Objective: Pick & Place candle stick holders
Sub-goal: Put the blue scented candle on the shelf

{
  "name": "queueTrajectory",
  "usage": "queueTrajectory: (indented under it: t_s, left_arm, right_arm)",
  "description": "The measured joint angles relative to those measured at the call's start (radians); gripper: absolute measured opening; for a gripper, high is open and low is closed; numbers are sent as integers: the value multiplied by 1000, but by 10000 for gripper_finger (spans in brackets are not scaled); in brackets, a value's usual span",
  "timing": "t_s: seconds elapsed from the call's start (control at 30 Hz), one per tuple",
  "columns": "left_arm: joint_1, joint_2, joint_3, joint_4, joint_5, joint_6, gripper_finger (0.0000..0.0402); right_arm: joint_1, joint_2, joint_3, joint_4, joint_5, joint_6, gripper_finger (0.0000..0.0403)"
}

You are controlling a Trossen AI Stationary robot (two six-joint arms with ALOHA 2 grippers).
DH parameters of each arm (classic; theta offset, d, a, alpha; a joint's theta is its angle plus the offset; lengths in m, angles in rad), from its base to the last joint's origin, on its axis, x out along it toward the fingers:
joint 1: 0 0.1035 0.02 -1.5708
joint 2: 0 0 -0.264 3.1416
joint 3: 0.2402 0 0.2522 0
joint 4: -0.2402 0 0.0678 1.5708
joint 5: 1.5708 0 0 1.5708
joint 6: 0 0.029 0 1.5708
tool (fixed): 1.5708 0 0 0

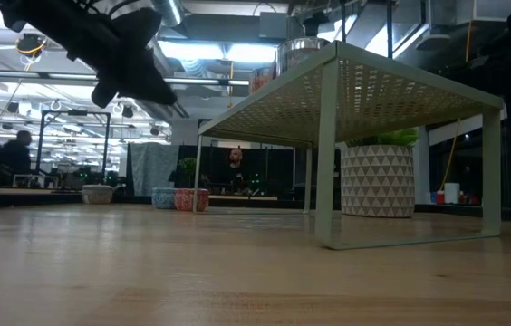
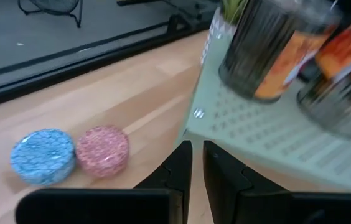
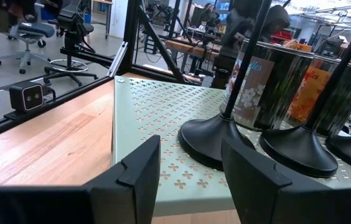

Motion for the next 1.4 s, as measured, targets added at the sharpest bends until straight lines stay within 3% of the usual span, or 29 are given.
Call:
queueTrajectory:
  t_s: [0.43,1.17,1.27,1.4]
  left_arm:
    - [-1,0,0,73,8,-115,24]
    - [-1,0,0,87,3,-122,23]
    - [-1,0,0,87,32,-122,24]
    - [-1,0,0,86,157,-118,22]
  right_arm:
    - [0,0,0,0,0,0,172]
    - [0,0,0,0,0,0,172]
    - [0,0,0,0,0,0,172]
    - [0,0,0,0,0,0,172]
